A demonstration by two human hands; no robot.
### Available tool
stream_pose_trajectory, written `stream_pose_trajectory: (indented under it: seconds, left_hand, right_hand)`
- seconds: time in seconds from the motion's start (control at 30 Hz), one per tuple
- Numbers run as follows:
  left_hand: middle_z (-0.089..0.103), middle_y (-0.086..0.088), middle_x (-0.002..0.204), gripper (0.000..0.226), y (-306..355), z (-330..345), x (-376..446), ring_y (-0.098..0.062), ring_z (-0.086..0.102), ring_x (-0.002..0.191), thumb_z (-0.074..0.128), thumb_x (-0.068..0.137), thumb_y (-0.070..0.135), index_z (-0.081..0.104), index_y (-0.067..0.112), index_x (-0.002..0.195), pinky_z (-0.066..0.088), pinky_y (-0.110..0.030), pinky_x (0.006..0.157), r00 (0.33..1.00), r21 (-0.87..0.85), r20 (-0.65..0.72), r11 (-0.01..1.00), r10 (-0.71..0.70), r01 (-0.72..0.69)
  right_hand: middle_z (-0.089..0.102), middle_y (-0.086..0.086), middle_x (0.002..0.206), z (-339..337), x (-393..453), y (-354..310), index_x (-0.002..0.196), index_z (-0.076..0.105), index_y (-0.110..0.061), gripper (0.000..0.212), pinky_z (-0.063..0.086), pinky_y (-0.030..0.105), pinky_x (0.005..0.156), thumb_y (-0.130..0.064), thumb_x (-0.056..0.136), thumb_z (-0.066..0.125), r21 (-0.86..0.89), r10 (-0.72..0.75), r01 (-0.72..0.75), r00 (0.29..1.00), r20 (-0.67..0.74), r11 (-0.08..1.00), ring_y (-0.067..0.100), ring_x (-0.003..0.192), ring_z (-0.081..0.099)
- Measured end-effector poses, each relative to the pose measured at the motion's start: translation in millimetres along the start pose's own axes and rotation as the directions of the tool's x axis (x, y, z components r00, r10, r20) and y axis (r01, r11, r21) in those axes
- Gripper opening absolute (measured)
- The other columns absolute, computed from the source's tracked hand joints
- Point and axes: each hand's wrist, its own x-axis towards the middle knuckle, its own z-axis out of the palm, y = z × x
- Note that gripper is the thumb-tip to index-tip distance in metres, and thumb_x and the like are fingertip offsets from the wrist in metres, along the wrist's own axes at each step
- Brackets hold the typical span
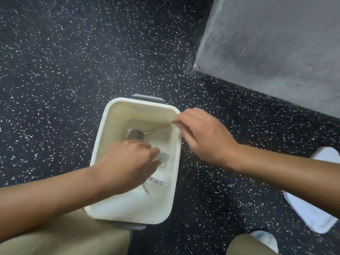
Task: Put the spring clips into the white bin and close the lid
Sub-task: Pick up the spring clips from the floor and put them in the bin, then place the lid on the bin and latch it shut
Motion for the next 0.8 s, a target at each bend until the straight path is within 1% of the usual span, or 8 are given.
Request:
stream_pose_trajectory:
  seconds: [0.17,0.23,0.3,0.37,0.5,0.6,0.7,0.8]
  left_hand:
    - [0.058,0.007,0.071,0.049,28.6,2.2,30.1,-0.022,0.061,0.065,0.026,0.097,0.061,0.053,0.024,0.08,0.044,-0.033,0.05,0.999,0.021,0.02,0.999,-0.05,0.05]
    - [0.059,0.008,0.071,0.052,39.5,3.6,39.2,-0.016,0.059,0.063,0.025,0.095,0.066,0.055,0.026,0.081,0.033,-0.031,0.046,0.992,0.034,0.05,0.992,-0.12,0.119]
    - [0.06,0.006,0.065,0.057,47.6,6.4,48.2,-0.015,0.058,0.058,0.025,0.094,0.068,0.054,0.023,0.075,0.034,-0.03,0.047,0.976,0.019,0.083,0.98,-0.2,0.199]
    - [0.058,0.002,0.053,0.065,48.7,10.1,55.7,-0.016,0.057,0.049,0.028,0.092,0.069,0.055,0.017,0.064,0.038,-0.03,0.046,0.955,-0.057,0.109,0.958,-0.276,0.283]
    - [0.053,-0.005,0.042,0.069,48.6,18.3,63.3,-0.02,0.049,0.038,0.045,0.091,0.064,0.049,0.007,0.053,0.035,-0.027,0.043,0.9,-0.134,0.18,0.897,-0.396,0.421]
    - [0.059,-0.01,0.044,0.055,53.0,22.2,66.2,-0.026,0.058,0.045,0.061,0.092,0.043,0.06,0.003,0.054,0.032,-0.025,0.042,0.887,-0.104,0.12,0.883,-0.446,0.458]
    - [0.06,-0.012,0.043,0.047,58.3,25.1,69.3,-0.028,0.059,0.044,0.065,0.089,0.035,0.064,0.003,0.054,0.032,-0.024,0.041,0.898,-0.086,0.096,0.895,-0.43,0.438]
    - [0.055,-0.012,0.04,0.049,68.1,28.7,74.3,-0.028,0.056,0.04,0.067,0.087,0.03,0.056,0.002,0.048,0.031,-0.024,0.039,0.923,-0.096,0.087,0.919,-0.376,0.383]
  right_hand:
    - [0.067,-0.005,0.108,-29.7,-57.3,45.9,0.119,0.064,-0.016,0.022,0.047,0.027,0.086,-0.021,0.102,0.05,-0.014,0.238,-0.237,0.971,0.024,0.971,0.013,0.099,0.059]
    - [0.066,-0.006,0.112,-36.7,-83.7,66.8,0.121,0.062,-0.018,0.024,0.046,0.026,0.085,-0.023,0.103,0.048,-0.042,0.322,-0.32,0.945,0.052,0.946,0.011,0.101,0.058]
    - [0.066,-0.006,0.115,-42.1,-113.8,92.4,0.123,0.061,-0.018,0.026,0.048,0.028,0.085,-0.025,0.103,0.047,-0.07,0.411,-0.407,0.909,0.066,0.911,0.011,0.101,0.06]
    - [0.068,-0.002,0.115,-44.1,-143.5,119.9,0.122,0.062,-0.018,0.025,0.051,0.034,0.083,-0.026,0.103,0.047,-0.089,0.5,-0.494,0.864,0.065,0.865,0.016,0.098,0.062]
    - [0.073,0.007,0.104,-42.2,-199.8,174.8,0.117,0.065,-0.012,0.022,0.051,0.031,0.07,-0.02,0.101,0.053,-0.093,0.623,-0.621,0.782,-0.008,0.778,0.023,0.083,0.067]
    - [0.075,0.015,0.1,-36.7,-235.1,207.2,0.111,0.066,-0.01,0.018,0.056,0.039,0.073,-0.015,0.099,0.054,-0.077,0.727,-0.729,0.684,-0.056,0.68,0.033,0.084,0.07]
    - [0.073,0.019,0.098,-30.0,-262.3,232.1,0.107,0.063,-0.011,0.019,0.055,0.042,0.071,-0.018,0.098,0.048,-0.114,0.826,-0.828,0.558,-0.079,0.549,0.038,0.085,0.067]
    - [0.066,0.019,0.112,-26.5,-281.5,250.9,0.118,0.058,-0.009,0.027,0.052,0.043,0.076,-0.025,0.098,0.047,-0.151,0.923,-0.924,0.369,-0.112,0.352,0.04,0.1,0.063]
